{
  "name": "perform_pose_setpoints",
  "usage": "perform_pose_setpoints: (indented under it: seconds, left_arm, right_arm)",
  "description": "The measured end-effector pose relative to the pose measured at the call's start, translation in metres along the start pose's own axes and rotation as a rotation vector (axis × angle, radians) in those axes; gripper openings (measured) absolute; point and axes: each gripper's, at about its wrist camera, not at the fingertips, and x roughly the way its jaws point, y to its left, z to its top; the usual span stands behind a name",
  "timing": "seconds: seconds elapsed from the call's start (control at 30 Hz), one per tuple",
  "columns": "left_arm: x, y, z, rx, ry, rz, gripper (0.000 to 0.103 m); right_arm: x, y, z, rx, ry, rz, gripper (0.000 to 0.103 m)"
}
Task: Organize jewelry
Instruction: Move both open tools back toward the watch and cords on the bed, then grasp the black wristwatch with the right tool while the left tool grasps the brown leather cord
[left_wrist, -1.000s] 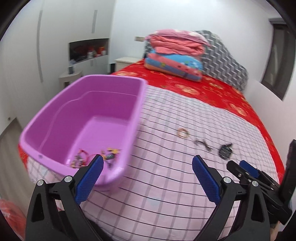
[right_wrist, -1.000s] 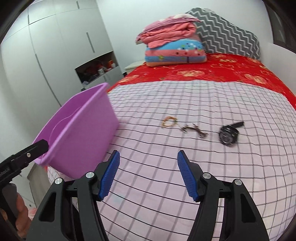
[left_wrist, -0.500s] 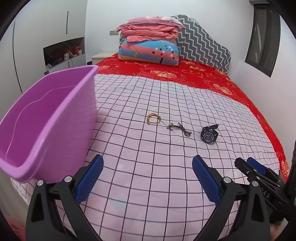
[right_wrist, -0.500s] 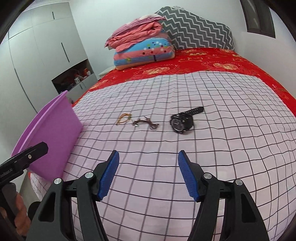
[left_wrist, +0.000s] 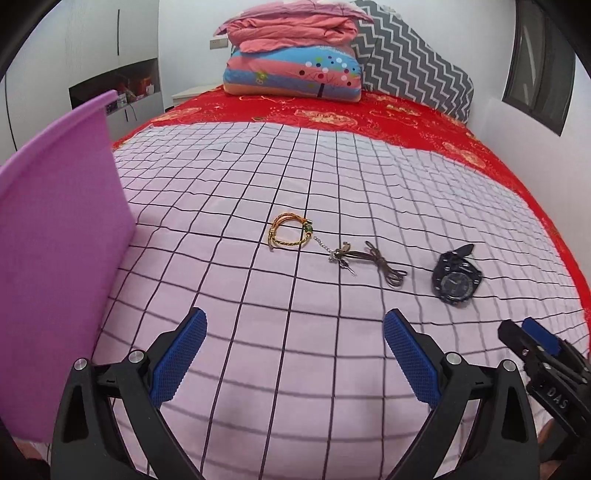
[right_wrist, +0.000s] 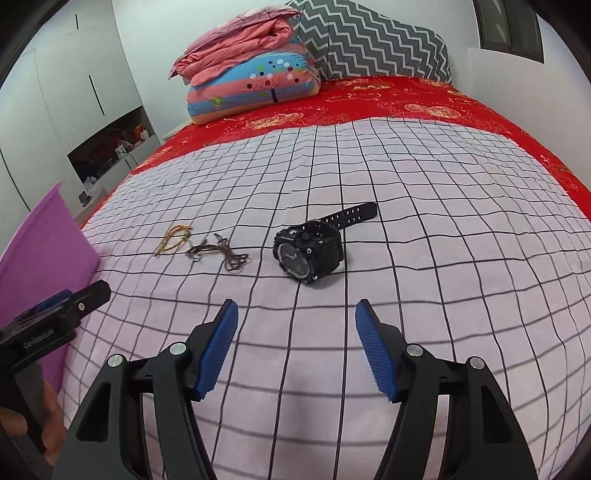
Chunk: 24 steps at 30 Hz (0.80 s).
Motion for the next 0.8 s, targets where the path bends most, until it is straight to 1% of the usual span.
perform_pose_setpoints:
  seconds: [0.13,0.23,0.4,0.47,0.53,0.57,0.8]
  left_arm:
    - [0.028,0.0,0.007,-0.01,0.025,0.001,0.095]
    - [0.046,-0.001,0.011,0.001,0.041,0.005,0.095]
    - [0.072,-0.006,0.017,0.019,0.055,0.003,0.095]
    - [0.082,-0.008,0.019,0.017,0.068,-0.004,0.095]
    - [0.089,-0.01,0.021,0.016,0.073,-0.008,0.095]
    - [0.091,-0.011,0.022,0.016,0.073,-0.008,0.095]
    - [0.105,-0.015,0.028,0.014,0.073,-0.013,0.095]
  right_arm:
    - [0.023,-0.002,0.009,-0.006,0.002,0.004,0.063]
    - [0.039,-0.002,0.013,-0.007,0.006,-0.01,0.063]
    - [0.067,-0.007,0.021,0.03,0.041,-0.044,0.063]
    - [0.074,-0.01,0.023,0.05,0.047,-0.043,0.063]
    - [0.077,-0.011,0.025,0.062,0.039,-0.042,0.064]
    - [0.079,-0.01,0.027,0.062,0.036,-0.043,0.066]
    - [0.091,-0.008,0.034,0.06,0.033,-0.06,0.067]
